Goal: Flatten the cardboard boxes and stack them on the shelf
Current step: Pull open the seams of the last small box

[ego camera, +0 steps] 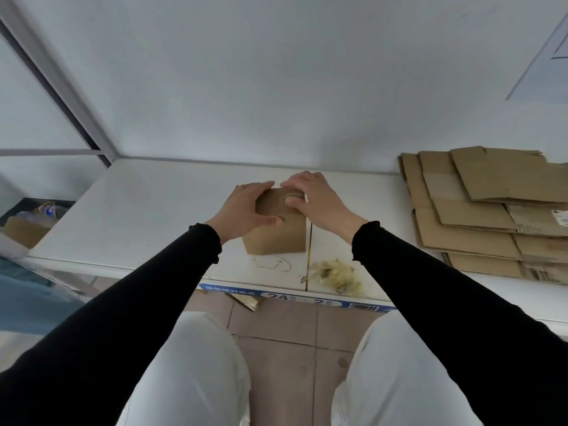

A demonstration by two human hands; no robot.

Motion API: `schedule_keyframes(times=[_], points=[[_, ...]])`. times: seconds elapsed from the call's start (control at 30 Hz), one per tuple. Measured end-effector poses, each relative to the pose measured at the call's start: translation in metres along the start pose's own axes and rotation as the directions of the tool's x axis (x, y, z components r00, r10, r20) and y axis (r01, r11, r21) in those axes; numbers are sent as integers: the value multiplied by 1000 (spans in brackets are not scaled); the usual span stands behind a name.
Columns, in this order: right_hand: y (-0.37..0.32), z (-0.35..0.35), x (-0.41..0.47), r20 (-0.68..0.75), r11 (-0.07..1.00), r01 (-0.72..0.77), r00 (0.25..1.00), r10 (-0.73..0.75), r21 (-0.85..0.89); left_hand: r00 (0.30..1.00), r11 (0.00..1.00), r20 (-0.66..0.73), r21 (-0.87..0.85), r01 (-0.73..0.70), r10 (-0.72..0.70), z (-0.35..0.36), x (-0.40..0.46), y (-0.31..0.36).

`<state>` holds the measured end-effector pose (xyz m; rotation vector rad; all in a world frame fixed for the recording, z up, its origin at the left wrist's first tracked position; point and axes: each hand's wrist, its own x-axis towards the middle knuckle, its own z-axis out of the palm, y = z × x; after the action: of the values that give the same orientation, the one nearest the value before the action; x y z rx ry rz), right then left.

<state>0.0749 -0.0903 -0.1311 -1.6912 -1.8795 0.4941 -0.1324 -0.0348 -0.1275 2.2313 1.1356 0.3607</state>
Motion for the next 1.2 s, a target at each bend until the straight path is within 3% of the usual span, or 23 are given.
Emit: schedule_keyframes(times=[0.13, 0.23, 0.33, 0.43, 0.5, 0.53, 0.57, 0.6, 0.67, 0.73, 0.8, 0.87, 0.93, 1.0, 1.1, 1.2], points=[[-7, 10, 15, 34, 957, 145, 989, -141, -251, 999, 991, 19, -134, 30, -28, 0, 3, -6], [-7, 12, 17, -1, 939, 146, 988, -154, -311, 999, 990, 14, -139, 37, -36, 1, 5, -9], [-7, 10, 15, -69, 957, 99, 990, -123, -274, 999, 993, 18, -111, 32, -30, 1, 5, -9], [-9, 11, 14, -107, 960, 75, 988, -107, -269, 1000, 997, 11, 78, -28, 27, 1, 4, -6], [-9, 15, 10, -191, 994, -20, 982, -2, -111, 998, 975, 28, 214, -62, 57, 0, 5, -6], [-8, 16, 8, -257, 992, -97, 960, 113, 75, 997, 965, 39, 252, -71, 63, -1, 5, -6], [-8, 15, 4, -312, 933, -166, 911, 269, 321, 997, 958, 50, 276, -74, 63, -2, 5, -6], [-5, 13, 1, -309, 787, -200, 842, 443, 583, 997, 954, 56, 291, -74, 60, -2, 6, -5], [0, 10, -7, -124, 337, -165, 714, 689, 927, 996, 940, 59, 333, -76, 60, -2, 7, -2], [3, 10, -15, 46, -2, -67, 661, 749, 998, 997, 921, 58, 383, -74, 56, -1, 9, 4], [1, 11, -20, 113, -138, -13, 655, 747, 990, 997, 902, 61, 426, -62, 40, 0, 11, 12], [-4, 10, -23, 131, -151, -27, 664, 736, 988, 998, 905, 53, 422, -51, 31, 4, 13, 22], [-10, 8, -24, 135, -107, -85, 685, 716, 991, 999, 968, 37, 251, -24, 16, 12, 13, 35], [-14, 9, -26, 111, 22, -173, 722, 683, 985, 998, 992, 40, 119, -49, 45, 21, 13, 44], [-18, 10, -33, -9, 207, -158, 774, 633, 965, 988, 963, -6, 223, -151, 156, 27, 11, 47], [-26, -4, -35, -81, 260, -89, 811, 579, 961, 976, 981, -118, 87, -173, 183, 24, 5, 48]])
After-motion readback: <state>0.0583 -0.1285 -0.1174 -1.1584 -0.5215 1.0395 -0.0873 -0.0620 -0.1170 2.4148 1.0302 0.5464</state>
